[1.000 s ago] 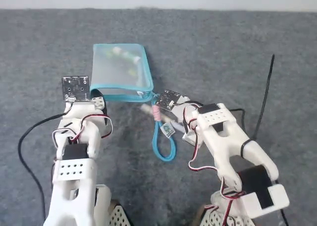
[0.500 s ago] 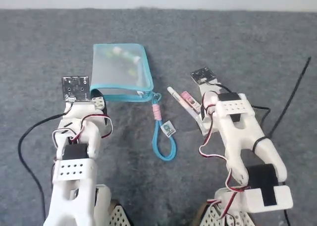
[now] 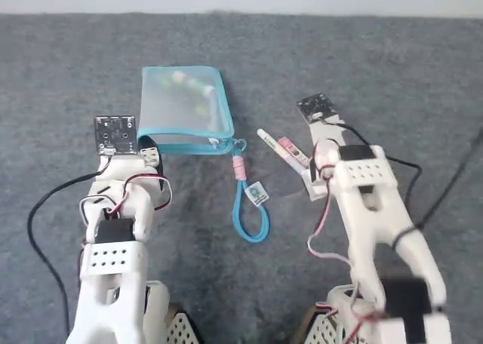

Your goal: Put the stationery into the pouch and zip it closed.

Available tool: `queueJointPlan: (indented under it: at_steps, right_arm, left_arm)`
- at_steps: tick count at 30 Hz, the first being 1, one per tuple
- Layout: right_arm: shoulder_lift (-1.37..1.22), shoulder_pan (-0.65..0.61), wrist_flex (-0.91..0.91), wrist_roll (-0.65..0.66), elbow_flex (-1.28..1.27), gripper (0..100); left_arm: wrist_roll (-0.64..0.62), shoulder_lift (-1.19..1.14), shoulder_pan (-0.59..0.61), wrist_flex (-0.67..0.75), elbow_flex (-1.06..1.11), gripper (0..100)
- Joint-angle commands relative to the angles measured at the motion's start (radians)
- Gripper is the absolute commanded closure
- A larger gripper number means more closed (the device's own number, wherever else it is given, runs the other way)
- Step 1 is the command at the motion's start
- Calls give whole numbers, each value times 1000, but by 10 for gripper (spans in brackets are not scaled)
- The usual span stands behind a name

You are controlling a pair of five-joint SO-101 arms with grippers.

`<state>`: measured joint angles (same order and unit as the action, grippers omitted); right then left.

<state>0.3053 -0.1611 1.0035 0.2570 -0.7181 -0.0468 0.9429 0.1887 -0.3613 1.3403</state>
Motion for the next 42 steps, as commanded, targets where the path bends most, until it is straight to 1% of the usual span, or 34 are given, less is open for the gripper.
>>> queueJointPlan:
  at_steps: [1,6,9,11,14,20,23,25,32,37,40,42]
  right_arm:
    - [200,64,8,-23,-20,991]
    - [294,136,12,-23,-49,989]
    - [295,186,51,-26,-28,988]
    - [295,219,58,-60,-17,988]
    - [295,229,54,-71,-17,988]
    - [291,219,56,-71,-18,980]
    - [254,219,58,-78,-14,891]
    - [223,217,58,-78,0,861]
    - [165,196,50,-71,14,868]
    - [139,113,44,-69,15,868]
    - [65,59,2,-61,15,868]
    - [-1,48,-22,-48,28,869]
  left_arm:
    - [-8,9,-2,0,-73,988]
    - [-8,8,-2,0,-73,988]
    - [-8,8,-2,0,-73,988]
    - [-8,8,-3,0,-73,988]
    - [-8,8,-3,0,-73,988]
    - [-8,8,-3,-2,-71,988]
    - [-8,8,-3,-2,-71,988]
    - [-8,8,-3,-2,-71,988]
    - [-8,11,-3,-2,-71,988]
    - [-8,12,-3,-2,-71,988]
    - [-8,11,-3,-2,-71,988]
    - [-8,11,-3,-2,-71,988]
